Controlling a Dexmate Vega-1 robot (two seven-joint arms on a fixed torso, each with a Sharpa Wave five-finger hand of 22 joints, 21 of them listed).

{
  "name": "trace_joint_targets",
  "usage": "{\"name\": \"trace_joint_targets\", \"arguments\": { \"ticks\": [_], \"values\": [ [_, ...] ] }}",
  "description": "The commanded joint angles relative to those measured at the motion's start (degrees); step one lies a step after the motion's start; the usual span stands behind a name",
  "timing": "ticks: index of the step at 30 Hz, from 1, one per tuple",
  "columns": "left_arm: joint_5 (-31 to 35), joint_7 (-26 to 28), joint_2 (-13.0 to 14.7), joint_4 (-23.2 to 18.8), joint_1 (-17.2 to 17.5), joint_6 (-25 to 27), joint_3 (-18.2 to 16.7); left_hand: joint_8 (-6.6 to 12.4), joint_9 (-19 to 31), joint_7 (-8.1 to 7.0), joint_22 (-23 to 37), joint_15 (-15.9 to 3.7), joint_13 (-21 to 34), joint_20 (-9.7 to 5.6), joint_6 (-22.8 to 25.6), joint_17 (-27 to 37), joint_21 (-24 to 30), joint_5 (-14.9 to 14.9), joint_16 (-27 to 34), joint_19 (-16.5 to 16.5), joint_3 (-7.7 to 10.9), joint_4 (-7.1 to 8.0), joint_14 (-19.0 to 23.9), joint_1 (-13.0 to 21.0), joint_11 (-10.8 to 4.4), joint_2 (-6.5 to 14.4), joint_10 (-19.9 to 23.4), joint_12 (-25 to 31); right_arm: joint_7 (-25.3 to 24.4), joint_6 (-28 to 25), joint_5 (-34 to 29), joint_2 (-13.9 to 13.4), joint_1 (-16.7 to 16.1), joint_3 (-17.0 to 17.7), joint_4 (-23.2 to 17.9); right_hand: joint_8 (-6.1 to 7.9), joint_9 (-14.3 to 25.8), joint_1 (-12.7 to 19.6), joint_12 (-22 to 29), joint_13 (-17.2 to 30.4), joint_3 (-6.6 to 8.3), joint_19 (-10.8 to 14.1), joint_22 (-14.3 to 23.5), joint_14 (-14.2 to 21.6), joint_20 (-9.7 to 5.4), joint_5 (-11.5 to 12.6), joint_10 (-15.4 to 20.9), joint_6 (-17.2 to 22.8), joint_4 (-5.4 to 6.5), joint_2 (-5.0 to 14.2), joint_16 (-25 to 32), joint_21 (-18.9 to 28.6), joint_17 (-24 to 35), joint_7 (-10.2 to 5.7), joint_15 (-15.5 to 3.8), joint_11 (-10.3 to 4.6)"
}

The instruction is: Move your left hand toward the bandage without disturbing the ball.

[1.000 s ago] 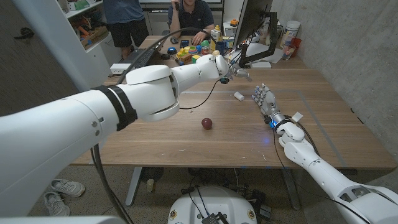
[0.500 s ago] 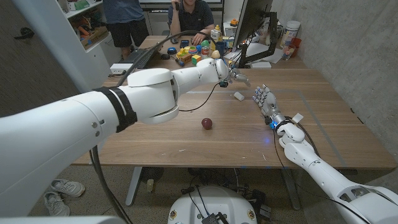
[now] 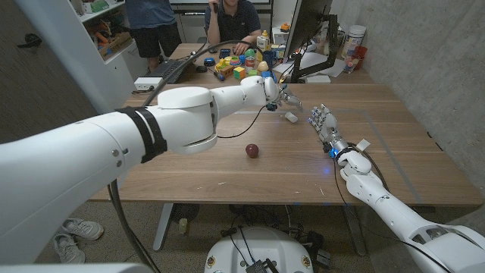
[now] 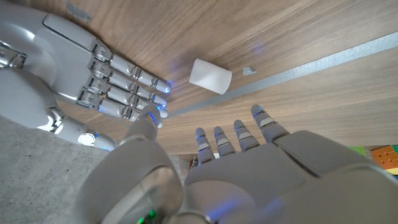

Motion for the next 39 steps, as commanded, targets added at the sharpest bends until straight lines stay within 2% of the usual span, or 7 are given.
{"name": "trace_joint_targets", "arguments": {
  "ticks": [1,30,39],
  "values": [
    [0.0,-0.1,-0.1,0.0,0.1,-0.1,0.9,0.12,0.2,-0.11,0.1,-1.67,0.1,0.04,0.4,0.3,0.1,0.2,-0.2,0.4,-0.12,-0.06,-0.2,0.8,-0.37,0.2,0.1,0.0,0.6,0.0,0.3,0.2,0.3,0.1,0.9,0.33,0.2,0.0,0.0,0.2,-0.02,0.2,0.2,0.0,-5.54,0.1,0.1,0.2,-0.02,7.15,0.2,0.2,0.1,0.49,-1.62,0.16],
    [0.0,-0.1,-0.3,0.0,0.2,-0.1,0.9,0.10,0.3,-0.11,0.2,-1.42,0.1,0.21,0.9,0.3,-0.1,0.0,-0.5,0.1,-0.24,0.10,-0.7,1.9,0.01,0.5,-0.3,-0.2,-0.1,-0.3,0.7,-0.2,-0.6,0.6,-0.3,0.33,0.2,0.1,0.0,0.2,0.01,0.2,0.2,0.1,-5.58,0.1,0.1,0.2,-0.05,7.19,0.2,0.1,0.1,0.32,-1.76,0.14],
    [0.0,-0.1,-0.3,0.0,0.2,-0.1,1.0,0.06,0.3,-0.11,0.2,-1.30,0.1,0.35,1.1,0.3,-0.2,0.0,-0.6,-0.1,-0.34,0.19,-0.8,2.2,0.13,0.6,-0.5,-0.3,0.6,0.2,0.7,0.1,-0.2,0.5,0.6,0.36,0.2,0.1,0.1,0.2,0.04,0.2,0.2,0.1,-5.61,0.1,0.4,0.3,-0.06,7.21,0.2,0.1,0.1,0.20,-1.90,-0.11]
  ]
}}
